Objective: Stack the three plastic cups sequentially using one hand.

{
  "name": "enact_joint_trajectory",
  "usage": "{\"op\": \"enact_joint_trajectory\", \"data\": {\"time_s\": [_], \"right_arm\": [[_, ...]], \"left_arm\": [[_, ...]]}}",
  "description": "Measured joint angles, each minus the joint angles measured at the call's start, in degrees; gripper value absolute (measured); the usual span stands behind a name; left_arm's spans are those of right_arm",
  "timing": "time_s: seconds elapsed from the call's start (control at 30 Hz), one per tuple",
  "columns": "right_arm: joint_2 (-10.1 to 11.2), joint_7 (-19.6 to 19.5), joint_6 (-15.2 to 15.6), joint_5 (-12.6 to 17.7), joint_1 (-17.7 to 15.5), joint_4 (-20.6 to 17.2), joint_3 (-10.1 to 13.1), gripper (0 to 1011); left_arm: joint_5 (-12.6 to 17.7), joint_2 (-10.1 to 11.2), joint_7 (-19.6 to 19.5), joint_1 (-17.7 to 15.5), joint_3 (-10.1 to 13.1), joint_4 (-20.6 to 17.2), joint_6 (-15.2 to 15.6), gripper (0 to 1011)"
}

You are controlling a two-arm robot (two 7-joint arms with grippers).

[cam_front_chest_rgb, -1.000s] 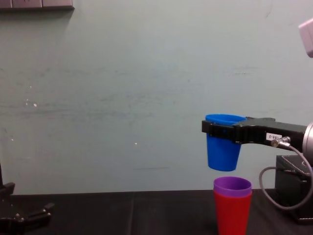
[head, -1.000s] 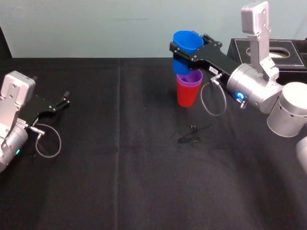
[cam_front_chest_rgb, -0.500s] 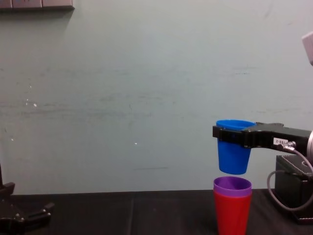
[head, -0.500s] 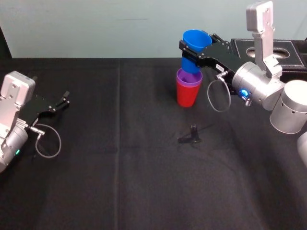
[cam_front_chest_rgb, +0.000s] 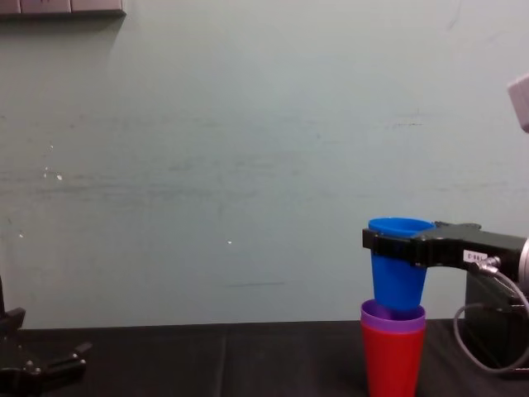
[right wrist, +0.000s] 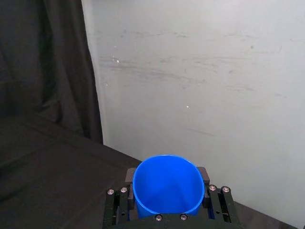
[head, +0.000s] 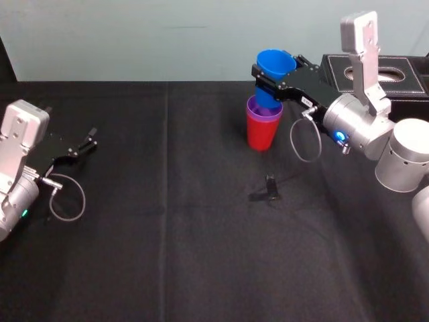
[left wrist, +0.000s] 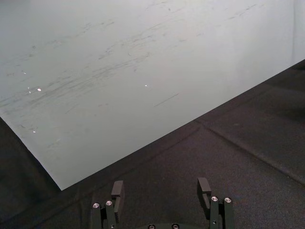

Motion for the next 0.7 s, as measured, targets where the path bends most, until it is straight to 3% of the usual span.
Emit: {"op": "enact_joint_trajectory", "data": {"time_s": [0.7], "right_arm": [[-0.8, 1.2, -1.7, -1.1, 0.0, 2.9, -0.5, 760]], "left_arm": [[0.0, 0.0, 0.0, 0.0, 0.0, 0.0, 0.0, 1005]]}}
